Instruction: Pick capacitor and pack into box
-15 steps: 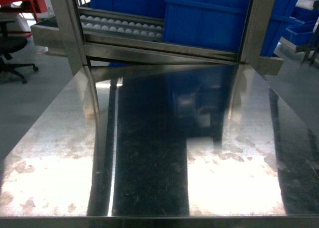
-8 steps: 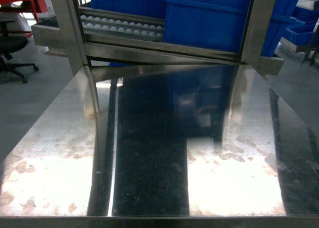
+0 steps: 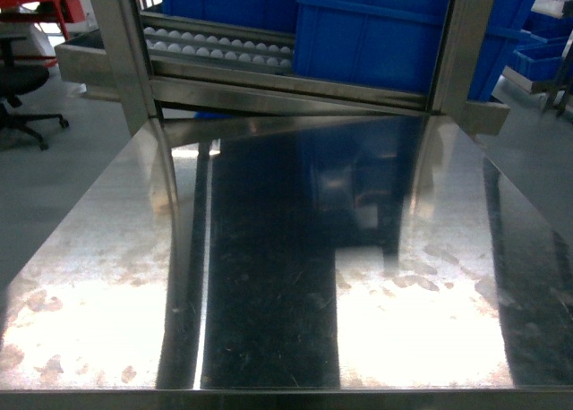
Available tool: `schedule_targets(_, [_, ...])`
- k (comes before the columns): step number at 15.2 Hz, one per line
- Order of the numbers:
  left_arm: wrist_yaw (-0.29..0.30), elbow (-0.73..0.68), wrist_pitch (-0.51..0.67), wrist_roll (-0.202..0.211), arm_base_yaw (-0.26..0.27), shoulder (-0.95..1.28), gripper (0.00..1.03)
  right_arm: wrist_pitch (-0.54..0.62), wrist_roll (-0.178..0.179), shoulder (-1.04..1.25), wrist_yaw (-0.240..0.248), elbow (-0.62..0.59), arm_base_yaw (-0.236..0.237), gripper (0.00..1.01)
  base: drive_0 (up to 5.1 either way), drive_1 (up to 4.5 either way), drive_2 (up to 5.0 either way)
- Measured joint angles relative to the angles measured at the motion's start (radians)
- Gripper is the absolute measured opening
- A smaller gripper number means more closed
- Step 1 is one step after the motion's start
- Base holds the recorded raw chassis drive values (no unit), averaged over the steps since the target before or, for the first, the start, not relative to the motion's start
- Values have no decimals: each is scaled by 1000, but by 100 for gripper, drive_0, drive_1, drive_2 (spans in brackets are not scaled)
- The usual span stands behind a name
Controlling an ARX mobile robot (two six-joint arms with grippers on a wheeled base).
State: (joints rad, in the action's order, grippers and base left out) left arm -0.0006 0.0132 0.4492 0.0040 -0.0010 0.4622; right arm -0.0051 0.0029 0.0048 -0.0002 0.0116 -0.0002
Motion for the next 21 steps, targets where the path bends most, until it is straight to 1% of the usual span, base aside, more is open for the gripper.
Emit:
schedule_targets(1, [0, 0, -45, 0, 0, -60, 46, 0, 0, 0, 0, 0, 0, 98, 0, 0, 0])
schedule_targets(4, [0, 0, -138, 0, 0, -147, 46, 0, 0, 0, 0, 0, 0, 98, 0, 0, 0])
schedule_targets(6, [0, 0, -184, 0, 0, -196, 46, 0, 0, 0, 0, 0, 0, 98, 0, 0, 0])
schedule_targets(12, [0, 0, -275, 0, 0, -287, 46, 0, 0, 0, 0, 0, 0, 98, 0, 0, 0])
schedule_targets(14, [0, 1, -457, 0, 0, -452, 45, 0, 0, 0, 0, 0, 0, 98, 0, 0, 0])
schedule_targets(21, [0, 1, -455, 0, 0, -457, 45, 0, 0, 0, 0, 0, 0, 98, 0, 0, 0])
